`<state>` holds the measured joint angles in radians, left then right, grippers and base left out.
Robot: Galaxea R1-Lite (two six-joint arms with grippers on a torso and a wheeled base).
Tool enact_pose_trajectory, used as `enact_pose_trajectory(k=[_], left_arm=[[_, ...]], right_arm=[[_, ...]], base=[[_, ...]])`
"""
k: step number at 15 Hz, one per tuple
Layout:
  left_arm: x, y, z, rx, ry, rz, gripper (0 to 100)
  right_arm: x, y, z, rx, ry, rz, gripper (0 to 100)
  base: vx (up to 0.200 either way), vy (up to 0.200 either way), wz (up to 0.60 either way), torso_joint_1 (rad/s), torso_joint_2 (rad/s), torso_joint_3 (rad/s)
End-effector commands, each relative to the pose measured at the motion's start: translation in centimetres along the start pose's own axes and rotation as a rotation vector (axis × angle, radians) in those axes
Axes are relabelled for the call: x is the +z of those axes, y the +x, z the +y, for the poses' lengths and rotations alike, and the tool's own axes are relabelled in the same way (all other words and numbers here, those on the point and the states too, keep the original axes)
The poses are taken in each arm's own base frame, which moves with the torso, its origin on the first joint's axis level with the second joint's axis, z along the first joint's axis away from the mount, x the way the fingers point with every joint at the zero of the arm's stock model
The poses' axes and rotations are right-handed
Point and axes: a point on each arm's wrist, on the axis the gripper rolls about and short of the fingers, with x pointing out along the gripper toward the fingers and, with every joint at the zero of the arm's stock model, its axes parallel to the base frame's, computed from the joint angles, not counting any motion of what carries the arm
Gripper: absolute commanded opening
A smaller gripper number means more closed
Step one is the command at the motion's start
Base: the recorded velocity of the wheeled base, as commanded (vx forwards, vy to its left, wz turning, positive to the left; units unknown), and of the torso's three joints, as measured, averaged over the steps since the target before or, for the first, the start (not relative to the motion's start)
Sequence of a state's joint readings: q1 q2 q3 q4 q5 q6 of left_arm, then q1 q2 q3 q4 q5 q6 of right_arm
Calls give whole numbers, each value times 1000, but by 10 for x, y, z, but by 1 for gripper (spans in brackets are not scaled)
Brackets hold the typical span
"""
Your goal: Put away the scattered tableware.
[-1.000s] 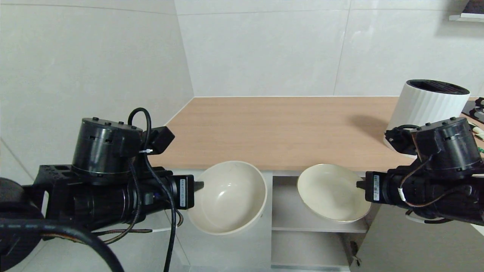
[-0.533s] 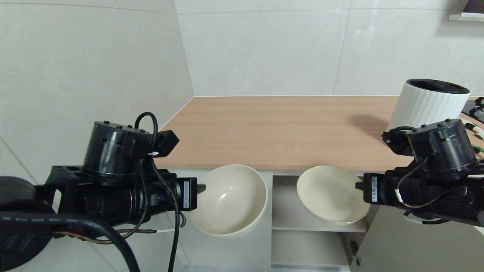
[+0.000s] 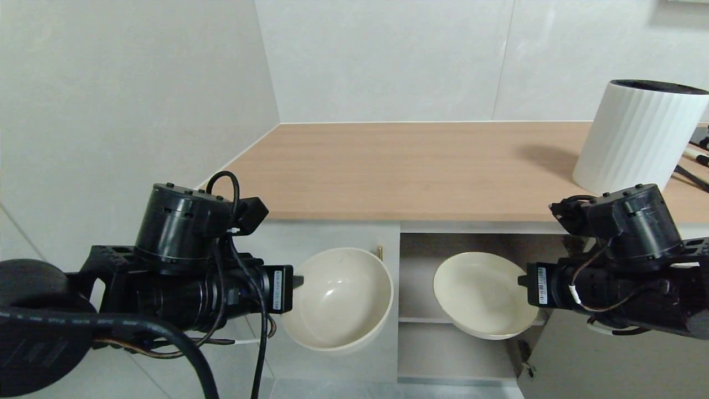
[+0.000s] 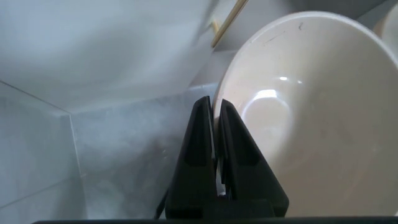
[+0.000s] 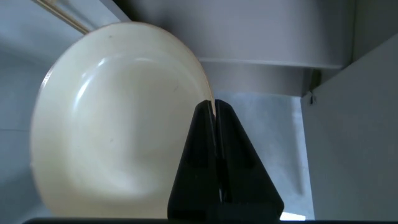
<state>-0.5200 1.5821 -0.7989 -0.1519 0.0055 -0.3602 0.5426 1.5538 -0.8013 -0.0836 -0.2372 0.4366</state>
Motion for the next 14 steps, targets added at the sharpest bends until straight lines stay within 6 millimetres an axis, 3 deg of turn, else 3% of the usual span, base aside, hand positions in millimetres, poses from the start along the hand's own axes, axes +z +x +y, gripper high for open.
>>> enact_pose_trajectory(k=[1,10,14], left_arm=[[-1,2,0,3,0,6,0],[-1,3,1,5,-1,7,0],[-2,4,1,6,0,13,0]], right_arm=[[-2,4,0,-5,-3,11,0],[-8,18,2,-32,-16,55,0],[-10,20,1,-33,-17,63,0]], base=[[0,0,0,-139,471,330],[0,0,0,-86,449,358],[0,0,0,-6,128,109]])
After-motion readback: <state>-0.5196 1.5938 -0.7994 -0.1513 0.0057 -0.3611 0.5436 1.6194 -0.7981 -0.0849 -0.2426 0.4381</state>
